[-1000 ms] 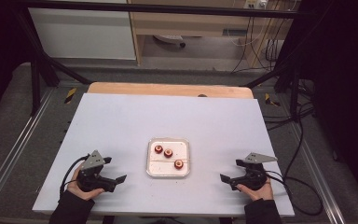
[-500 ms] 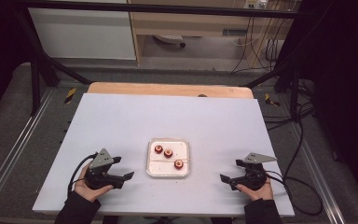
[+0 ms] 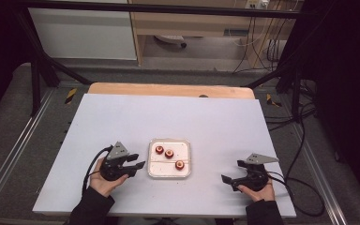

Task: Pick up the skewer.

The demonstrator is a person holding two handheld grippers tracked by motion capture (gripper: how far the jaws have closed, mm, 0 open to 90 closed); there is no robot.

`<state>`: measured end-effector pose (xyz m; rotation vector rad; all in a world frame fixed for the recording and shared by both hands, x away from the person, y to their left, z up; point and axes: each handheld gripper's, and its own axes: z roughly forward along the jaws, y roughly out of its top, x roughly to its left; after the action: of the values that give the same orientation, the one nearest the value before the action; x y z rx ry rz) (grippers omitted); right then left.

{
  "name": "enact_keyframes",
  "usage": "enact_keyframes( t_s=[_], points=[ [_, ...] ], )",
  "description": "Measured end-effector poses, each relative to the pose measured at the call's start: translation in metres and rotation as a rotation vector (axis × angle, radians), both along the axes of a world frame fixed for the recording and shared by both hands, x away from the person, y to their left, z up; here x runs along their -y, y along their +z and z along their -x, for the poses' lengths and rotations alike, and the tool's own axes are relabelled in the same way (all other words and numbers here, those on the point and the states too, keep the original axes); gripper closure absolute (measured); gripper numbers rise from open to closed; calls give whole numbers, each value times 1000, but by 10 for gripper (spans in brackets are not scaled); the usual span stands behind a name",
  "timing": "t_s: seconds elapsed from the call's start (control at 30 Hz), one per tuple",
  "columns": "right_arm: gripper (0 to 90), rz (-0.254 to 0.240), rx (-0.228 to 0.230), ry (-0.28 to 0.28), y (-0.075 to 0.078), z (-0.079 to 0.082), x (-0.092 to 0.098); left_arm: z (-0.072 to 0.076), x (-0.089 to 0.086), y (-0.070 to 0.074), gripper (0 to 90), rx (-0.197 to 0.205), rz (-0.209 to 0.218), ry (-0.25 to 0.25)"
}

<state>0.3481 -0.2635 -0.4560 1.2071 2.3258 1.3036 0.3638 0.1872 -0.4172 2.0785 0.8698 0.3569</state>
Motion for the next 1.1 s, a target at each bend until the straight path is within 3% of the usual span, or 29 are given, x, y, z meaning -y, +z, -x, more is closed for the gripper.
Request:
enact_keyframes(
  t_s=[0.2, 0.4, 0.67, 0.87, 1.1],
  points=[
    [19, 1, -3, -1, 0, 0, -1, -14, 24, -3, 780, -20, -25, 8],
    [20, 2, -7, 0, -1, 0, -1, -25, 36, -10, 896, -29, -41, 10],
    [20, 0, -7, 0, -1, 0, -1, -38, 42, -23, 898, -44, -67, 9],
    [20, 3, -9, 3, -1, 0, -1, -40, 46, -30, 898, -51, -100, -15],
    [20, -2, -8, 2, -1, 0, -1, -38, 45, -30, 899, -73, -99, -39]
  ],
)
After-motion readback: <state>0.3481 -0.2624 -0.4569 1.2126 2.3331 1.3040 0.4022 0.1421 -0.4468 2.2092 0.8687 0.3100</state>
